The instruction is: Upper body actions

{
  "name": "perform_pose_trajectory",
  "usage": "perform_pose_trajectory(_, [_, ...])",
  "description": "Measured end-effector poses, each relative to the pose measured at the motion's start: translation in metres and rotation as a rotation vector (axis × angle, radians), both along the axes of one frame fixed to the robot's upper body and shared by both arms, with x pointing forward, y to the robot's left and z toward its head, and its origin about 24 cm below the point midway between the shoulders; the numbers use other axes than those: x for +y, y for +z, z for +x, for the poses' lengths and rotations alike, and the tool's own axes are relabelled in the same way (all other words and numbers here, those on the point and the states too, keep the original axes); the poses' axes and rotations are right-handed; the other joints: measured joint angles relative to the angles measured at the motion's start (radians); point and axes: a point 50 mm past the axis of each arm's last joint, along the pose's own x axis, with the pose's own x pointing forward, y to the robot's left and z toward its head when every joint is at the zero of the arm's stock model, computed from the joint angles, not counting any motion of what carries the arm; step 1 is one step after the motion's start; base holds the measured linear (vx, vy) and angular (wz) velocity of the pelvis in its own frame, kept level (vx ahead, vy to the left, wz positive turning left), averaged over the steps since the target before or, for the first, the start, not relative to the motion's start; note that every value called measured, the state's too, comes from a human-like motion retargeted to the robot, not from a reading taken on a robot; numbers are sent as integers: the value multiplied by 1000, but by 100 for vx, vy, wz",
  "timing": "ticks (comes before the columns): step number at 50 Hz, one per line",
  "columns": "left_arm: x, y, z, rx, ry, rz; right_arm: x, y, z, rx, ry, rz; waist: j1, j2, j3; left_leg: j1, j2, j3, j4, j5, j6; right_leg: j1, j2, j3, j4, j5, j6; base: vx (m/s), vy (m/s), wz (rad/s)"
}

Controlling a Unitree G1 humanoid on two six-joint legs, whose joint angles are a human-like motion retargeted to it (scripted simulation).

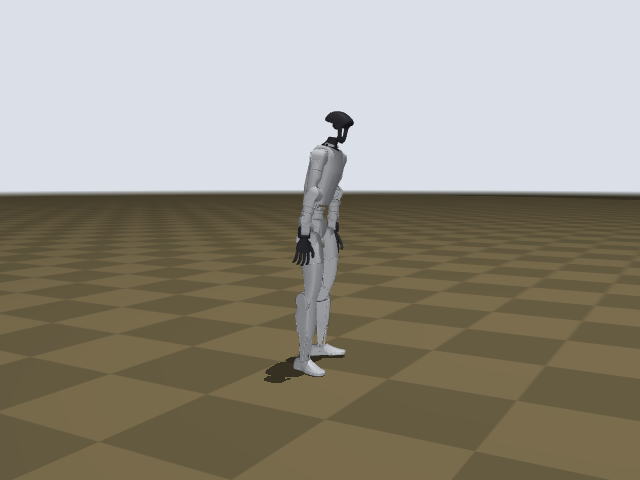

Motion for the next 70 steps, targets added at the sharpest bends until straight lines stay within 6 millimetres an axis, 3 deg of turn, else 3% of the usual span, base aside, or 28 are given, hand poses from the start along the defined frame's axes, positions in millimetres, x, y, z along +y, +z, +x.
perform_pose_trajectory(3, [-21, -7, -51, 146, 172, -104, -11, -4, -45, 200, -39, -43, -28, 21, -84, -9, 7, 1, 8, -19, -6, 2, 8, -12, -11, -11, 9, 34, 13, 3])
perform_pose_trajectory(5, [-31, -8, -68, 208, 237, -165, -13, -4, -65, 314, -109, -30, -38, 30, -96, -26, 19, -12, 40, -34, -9, -14, 0, 17, 14, -23, 12, 6, 4, 8])
perform_pose_trajectory(8, [-35, -8, -76, 222, 288, -158, -11, -4, -69, 291, -229, 12, -29, 29, -56, 14, 9, -6, 40, -41, 0, 27, 9, -5, 12, -31, 4, 0, 0, 0])
perform_pose_trajectory(12, [-27, -7, -79, 219, 246, -131, -8, -5, -64, 223, -297, 31, -34, 31, -71, 20, 8, -6, 44, -46, -3, 40, 5, -1, 9, -37, 9, 11, 0, 3])
perform_pose_trajectory(15, [-21, -7, -69, 204, 175, -122, -6, -6, -52, 183, -291, 52, -37, 34, -76, 20, 0, -23, 39, -44, 1, 45, 4, -8, 6, -40, 10, 4, 0, 25])
perform_pose_trajectory(18, [-15, -7, -49, 141, 142, -103, -4, -5, -30, 119, -248, 67, -30, 30, -62, 21, -5, -23, 45, -46, 3, 47, 0, -13, 14, -46, 6, 0, 0, 0])
perform_pose_trajectory(23, [-10, -2, 0, 8, 64, -89, 5, 2, 27, -24, -137, 101, -33, 32, -26, 0, 4, -26, 89, -65, 3, 19, -14, -9, 74, -73, 5, -7, 1, 3])
perform_pose_trajectory(29, [1, 28, 104, -268, -80, -9, 27, 35, 125, -327, -64, 191, -32, 22, 28, -199, 59, -59, 360, -176, -1, -152, -77, 14, 303, -171, 14, -23, -5, 19])
perform_pose_trajectory(33, [7, 67, 174, -458, -198, 58, 39, 73, 186, -515, 22, 241, -14, 10, 45, -377, 116, -80, 630, -297, -10, -315, -124, 44, 535, -273, 14, -20, -5, -1])
perform_pose_trajectory(38, [13, 133, 248, -688, -285, 152, 58, 137, 252, -744, 183, 281, -16, -4, 55, -608, 175, -90, 963, -446, -2, -553, -142, 129, 837, -405, -2, -23, 2, -13])
perform_pose_trajectory(44, [11, 224, 312, -939, -372, 259, 68, 218, 302, -1003, 306, 294, -7, -33, 62, -855, 197, -84, 1282, -569, 31, -829, -147, 196, 1144, -533, -41, -18, -2, 8])
perform_pose_trajectory(50, [12, 279, 335, -1075, -380, 323, 80, 267, 323, -1127, 415, 254, -8, -38, 72, -994, 218, -62, 1452, -632, 64, -1016, -138, 204, 1334, -585, -92, -13, 4, -13])
perform_pose_trajectory(57, [12, 298, 341, -1147, -370, 300, 82, 287, 329, -1187, 430, 252, -6, -29, 93, -1058, 236, -49, 1540, -668, 99, -1106, -123, 202, 1426, -605, -130, -8, 4, -11])
perform_pose_trajectory(63, [15, 288, 337, -1132, -378, 326, 76, 278, 326, -1174, 413, 241, -4, -28, 105, -1020, 231, -41, 1505, -668, 108, -1071, -127, 202, 1387, -584, -133, 0, 0, 0])
perform_pose_trajectory(70, [24, 238, 315, -976, -385, 273, 62, 229, 306, -1020, 423, 212, -11, -8, 102, -859, 204, -65, 1231, -546, 58, -859, -122, 187, 1114, -474, -71, 1, 0, 0])
